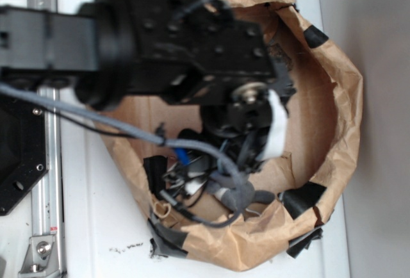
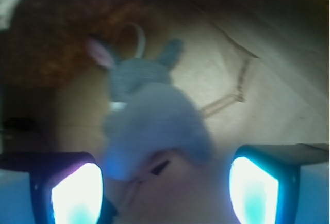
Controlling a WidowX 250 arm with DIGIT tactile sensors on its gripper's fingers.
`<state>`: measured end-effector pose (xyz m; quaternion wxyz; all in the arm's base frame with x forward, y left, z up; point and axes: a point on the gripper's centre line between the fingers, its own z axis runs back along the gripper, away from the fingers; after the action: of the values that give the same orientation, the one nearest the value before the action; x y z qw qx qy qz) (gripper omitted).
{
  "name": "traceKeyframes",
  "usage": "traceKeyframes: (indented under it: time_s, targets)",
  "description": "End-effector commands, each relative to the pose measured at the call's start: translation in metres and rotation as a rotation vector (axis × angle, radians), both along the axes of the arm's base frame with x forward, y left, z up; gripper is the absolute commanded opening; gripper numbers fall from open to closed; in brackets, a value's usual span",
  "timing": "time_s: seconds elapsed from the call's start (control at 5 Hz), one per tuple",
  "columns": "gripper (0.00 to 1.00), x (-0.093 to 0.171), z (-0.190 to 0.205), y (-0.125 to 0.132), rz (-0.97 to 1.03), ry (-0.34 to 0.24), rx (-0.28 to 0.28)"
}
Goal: Grab the gray animal.
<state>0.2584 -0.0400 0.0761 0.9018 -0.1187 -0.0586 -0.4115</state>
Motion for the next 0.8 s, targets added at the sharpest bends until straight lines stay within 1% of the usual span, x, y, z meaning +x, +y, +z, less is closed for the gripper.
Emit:
traceKeyframes:
  time_s: [0.0,0.2,0.4,0.6]
  targets:
    - [1.00,0.011,-0.017,-0.028,0.023,-0.077,-0.072]
    - [1.00,0.019,-0.035,-0.037,0.026,-0.075,-0.070]
    - [0.00,0.033,-0.046,-0.034,0.099,-0.075,0.005]
    - [0.00,0.046,-0.028,-0.020,0.206,-0.136,0.026]
